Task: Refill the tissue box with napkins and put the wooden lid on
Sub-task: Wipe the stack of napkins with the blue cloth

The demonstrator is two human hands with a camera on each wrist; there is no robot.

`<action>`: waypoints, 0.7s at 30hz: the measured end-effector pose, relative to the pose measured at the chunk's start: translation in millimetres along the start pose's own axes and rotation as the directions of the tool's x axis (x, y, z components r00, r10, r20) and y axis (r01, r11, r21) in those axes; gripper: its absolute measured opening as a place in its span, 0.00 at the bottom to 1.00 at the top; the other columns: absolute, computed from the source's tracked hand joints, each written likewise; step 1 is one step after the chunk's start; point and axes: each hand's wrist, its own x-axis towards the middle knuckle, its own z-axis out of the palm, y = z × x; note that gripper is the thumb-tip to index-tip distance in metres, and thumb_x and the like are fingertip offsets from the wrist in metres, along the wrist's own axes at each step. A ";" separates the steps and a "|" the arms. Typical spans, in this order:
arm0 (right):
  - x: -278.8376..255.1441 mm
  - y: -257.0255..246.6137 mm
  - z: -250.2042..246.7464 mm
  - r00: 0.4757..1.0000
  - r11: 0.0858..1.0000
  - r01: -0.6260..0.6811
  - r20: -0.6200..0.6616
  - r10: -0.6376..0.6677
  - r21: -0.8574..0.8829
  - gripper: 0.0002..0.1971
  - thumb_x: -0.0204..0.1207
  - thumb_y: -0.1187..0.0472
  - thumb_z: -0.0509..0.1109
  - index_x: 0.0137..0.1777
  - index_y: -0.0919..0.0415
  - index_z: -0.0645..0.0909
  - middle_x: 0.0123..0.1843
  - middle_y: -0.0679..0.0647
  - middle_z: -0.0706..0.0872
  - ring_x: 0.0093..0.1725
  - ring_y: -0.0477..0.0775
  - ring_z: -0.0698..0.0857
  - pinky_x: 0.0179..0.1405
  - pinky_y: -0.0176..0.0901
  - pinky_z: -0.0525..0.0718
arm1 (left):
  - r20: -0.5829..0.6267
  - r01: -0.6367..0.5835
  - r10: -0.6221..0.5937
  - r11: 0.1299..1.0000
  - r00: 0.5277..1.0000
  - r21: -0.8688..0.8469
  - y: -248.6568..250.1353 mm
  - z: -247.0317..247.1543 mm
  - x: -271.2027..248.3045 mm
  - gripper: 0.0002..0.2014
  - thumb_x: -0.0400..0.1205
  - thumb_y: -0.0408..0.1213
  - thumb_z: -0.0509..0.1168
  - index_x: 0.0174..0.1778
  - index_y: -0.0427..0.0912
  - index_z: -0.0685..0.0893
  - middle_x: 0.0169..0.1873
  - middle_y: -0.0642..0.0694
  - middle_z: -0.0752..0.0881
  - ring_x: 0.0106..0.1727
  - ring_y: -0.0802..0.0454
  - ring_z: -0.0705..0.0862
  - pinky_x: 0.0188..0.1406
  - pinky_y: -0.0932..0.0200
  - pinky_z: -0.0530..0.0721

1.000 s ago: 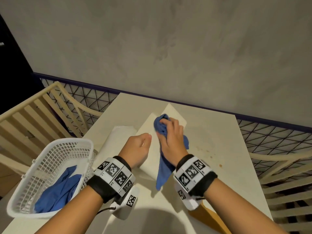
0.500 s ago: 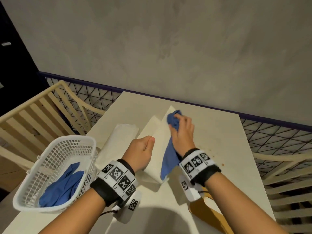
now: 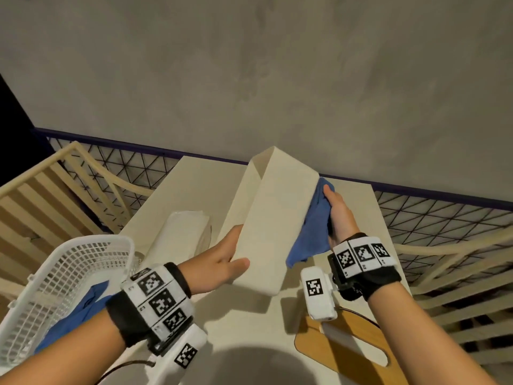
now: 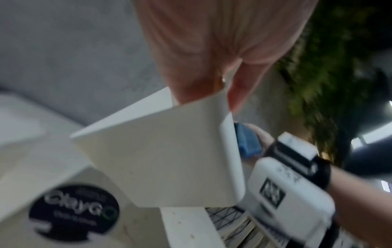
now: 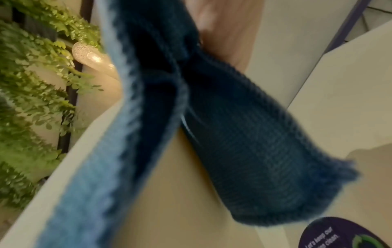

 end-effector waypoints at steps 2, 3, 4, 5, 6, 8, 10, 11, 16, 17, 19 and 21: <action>-4.2 0.0 -13.9 1.000 1.000 -0.015 -0.011 0.015 0.015 0.23 0.83 0.51 0.54 0.71 0.67 0.68 0.59 0.64 0.82 0.52 0.59 0.83 0.44 0.47 0.81 | 0.047 0.061 -0.056 0.993 0.997 -0.105 5.4 7.8 13.9 0.30 0.74 0.29 0.59 0.61 0.68 0.61 0.60 0.72 0.71 0.59 0.74 0.75 0.54 0.75 0.75; -6.4 3.3 -11.7 1.000 1.000 -0.017 0.002 0.017 0.022 0.24 0.83 0.50 0.55 0.72 0.65 0.67 0.64 0.66 0.80 0.57 0.63 0.82 0.46 0.50 0.82 | 0.031 0.071 -0.068 0.989 0.997 -0.133 6.1 6.1 14.8 0.34 0.73 0.25 0.61 0.61 0.70 0.60 0.60 0.71 0.72 0.59 0.70 0.75 0.53 0.73 0.76; -9.2 5.7 -10.3 1.000 1.000 -0.021 0.011 0.021 0.022 0.24 0.82 0.48 0.57 0.72 0.63 0.69 0.67 0.67 0.79 0.62 0.65 0.81 0.52 0.53 0.83 | 0.016 0.074 -0.072 0.986 0.997 -0.152 7.7 4.6 16.9 0.37 0.69 0.23 0.62 0.61 0.70 0.60 0.60 0.69 0.73 0.60 0.67 0.76 0.53 0.70 0.77; -12.3 8.2 -14.8 0.999 0.999 -0.020 0.027 0.019 0.037 0.25 0.80 0.47 0.59 0.71 0.62 0.71 0.67 0.67 0.80 0.64 0.66 0.81 0.57 0.56 0.82 | 0.015 0.080 -0.078 0.981 0.997 -0.178 11.6 7.2 22.1 0.39 0.65 0.22 0.62 0.61 0.69 0.61 0.59 0.66 0.74 0.60 0.65 0.76 0.53 0.68 0.79; -14.8 9.0 -12.5 0.999 0.998 -0.021 0.042 0.019 0.055 0.26 0.78 0.45 0.62 0.71 0.61 0.72 0.66 0.65 0.81 0.64 0.65 0.81 0.59 0.56 0.81 | -0.012 0.080 -0.085 0.973 0.996 -0.215 15.6 4.4 24.8 0.40 0.61 0.21 0.60 0.61 0.66 0.62 0.58 0.62 0.76 0.59 0.61 0.77 0.50 0.69 0.80; -19.7 10.9 -9.0 0.997 0.996 -0.027 0.077 0.021 0.081 0.26 0.76 0.48 0.66 0.69 0.63 0.72 0.62 0.64 0.83 0.59 0.61 0.84 0.56 0.52 0.83 | -0.070 0.091 -0.120 0.942 0.990 -0.323 23.4 -0.1 32.2 0.39 0.58 0.21 0.58 0.63 0.58 0.64 0.54 0.51 0.77 0.53 0.54 0.79 0.38 0.69 0.83; -23.4 15.7 -5.1 0.995 0.995 -0.024 0.098 0.014 0.099 0.20 0.78 0.56 0.65 0.67 0.64 0.70 0.57 0.63 0.83 0.54 0.59 0.84 0.55 0.50 0.83 | -0.128 0.086 -0.160 0.888 0.979 -0.452 35.7 -4.3 41.0 0.38 0.60 0.24 0.59 0.68 0.53 0.64 0.51 0.47 0.78 0.47 0.51 0.80 0.32 0.64 0.85; -25.5 18.9 -3.3 0.996 0.994 -0.033 0.091 0.024 0.104 0.20 0.78 0.58 0.65 0.67 0.64 0.70 0.58 0.64 0.82 0.54 0.59 0.83 0.56 0.50 0.82 | -0.156 0.059 -0.166 0.845 0.974 -0.532 41.4 -5.8 45.4 0.37 0.62 0.27 0.60 0.69 0.53 0.65 0.50 0.46 0.79 0.45 0.50 0.80 0.31 0.63 0.86; -33.4 27.9 -6.6 0.995 0.998 -0.029 0.092 0.024 0.059 0.11 0.78 0.62 0.65 0.59 0.60 0.73 0.48 0.59 0.84 0.47 0.54 0.84 0.45 0.43 0.83 | -0.214 0.015 -0.297 0.616 0.931 -0.787 49.2 -8.5 50.0 0.13 0.80 0.46 0.56 0.45 0.42 0.83 0.42 0.45 0.79 0.42 0.48 0.80 0.44 0.56 0.77; -33.9 28.0 -8.6 0.995 0.999 -0.016 0.094 0.012 0.044 0.09 0.78 0.62 0.65 0.57 0.58 0.73 0.46 0.57 0.84 0.45 0.53 0.84 0.43 0.42 0.82 | -0.179 0.027 -0.301 0.570 0.937 -0.821 46.5 -8.9 49.0 0.16 0.79 0.49 0.56 0.47 0.40 0.82 0.44 0.44 0.81 0.45 0.47 0.81 0.48 0.54 0.77; -35.1 28.1 -11.9 0.993 1.000 0.007 0.115 -0.010 0.025 0.08 0.78 0.63 0.66 0.55 0.56 0.74 0.47 0.55 0.84 0.46 0.52 0.83 0.44 0.41 0.82 | -0.099 0.062 -0.289 0.501 0.952 -0.863 43.3 -8.5 47.9 0.25 0.77 0.55 0.54 0.57 0.37 0.78 0.52 0.41 0.83 0.51 0.44 0.82 0.55 0.52 0.77; -38.7 28.9 -13.8 0.990 1.000 0.025 0.140 -0.026 0.012 0.08 0.78 0.63 0.66 0.55 0.56 0.75 0.48 0.55 0.84 0.47 0.52 0.84 0.45 0.41 0.82 | -0.064 0.078 -0.307 0.428 0.950 -0.900 41.3 -6.1 48.9 0.34 0.77 0.61 0.50 0.65 0.35 0.76 0.62 0.39 0.84 0.55 0.41 0.84 0.59 0.51 0.78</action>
